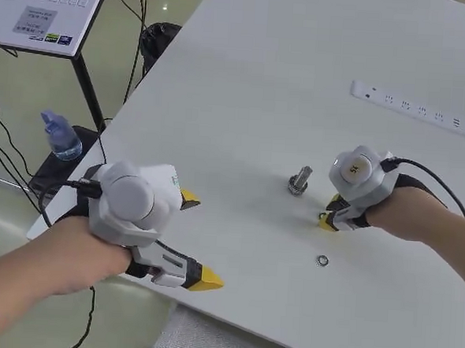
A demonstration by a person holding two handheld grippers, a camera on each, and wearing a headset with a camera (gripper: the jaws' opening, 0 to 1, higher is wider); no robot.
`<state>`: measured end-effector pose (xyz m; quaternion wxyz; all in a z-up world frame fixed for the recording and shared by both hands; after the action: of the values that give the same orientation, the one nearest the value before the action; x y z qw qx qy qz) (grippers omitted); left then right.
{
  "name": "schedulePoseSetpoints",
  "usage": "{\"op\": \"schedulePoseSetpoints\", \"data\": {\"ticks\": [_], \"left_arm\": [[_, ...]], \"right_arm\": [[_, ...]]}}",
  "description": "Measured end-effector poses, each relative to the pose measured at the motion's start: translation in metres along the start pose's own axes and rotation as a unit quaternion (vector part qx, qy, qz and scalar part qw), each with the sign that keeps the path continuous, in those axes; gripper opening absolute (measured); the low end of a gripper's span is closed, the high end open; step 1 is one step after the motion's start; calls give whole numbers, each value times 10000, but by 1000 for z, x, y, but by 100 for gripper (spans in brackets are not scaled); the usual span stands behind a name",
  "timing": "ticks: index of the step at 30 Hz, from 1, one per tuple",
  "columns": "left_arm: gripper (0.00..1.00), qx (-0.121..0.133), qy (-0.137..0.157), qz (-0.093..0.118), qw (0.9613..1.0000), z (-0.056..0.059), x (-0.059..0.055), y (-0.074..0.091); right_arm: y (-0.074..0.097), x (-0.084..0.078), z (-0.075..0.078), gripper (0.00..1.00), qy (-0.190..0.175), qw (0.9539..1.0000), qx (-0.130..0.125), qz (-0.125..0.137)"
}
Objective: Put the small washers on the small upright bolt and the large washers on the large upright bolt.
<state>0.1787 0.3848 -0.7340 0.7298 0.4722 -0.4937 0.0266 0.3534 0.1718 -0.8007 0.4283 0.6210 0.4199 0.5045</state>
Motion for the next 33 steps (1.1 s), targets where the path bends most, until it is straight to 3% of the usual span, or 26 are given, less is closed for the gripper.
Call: {"op": "schedulePoseSetpoints", "data": {"ticks": [16, 24, 33], "left_arm": [[74, -30, 53, -37, 10000, 1, -4, -1], [73, -40, 58, -26, 10000, 3, -4, -1], [73, 20, 68, -9, 10000, 4, -2, 2]], "right_arm": [[0, -1, 0, 14, -108, 9999, -75, -60], [-1, 0, 0, 13, -124, 9997, -138, -170], [4, -4, -3, 13, -128, 9998, -158, -22]]}}
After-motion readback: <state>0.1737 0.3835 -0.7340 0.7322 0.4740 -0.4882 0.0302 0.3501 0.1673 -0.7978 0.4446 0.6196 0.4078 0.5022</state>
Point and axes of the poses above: the centre of the closed fingertips' face, and the gripper's own axes: y roughly backward along the fingers, z roughly to its right, x roughly out of its top, the point moved 7 cm from there along y, roughly backward along the fingers, and after that the axes turned 8 degrees about x, right-handed, at the moved point
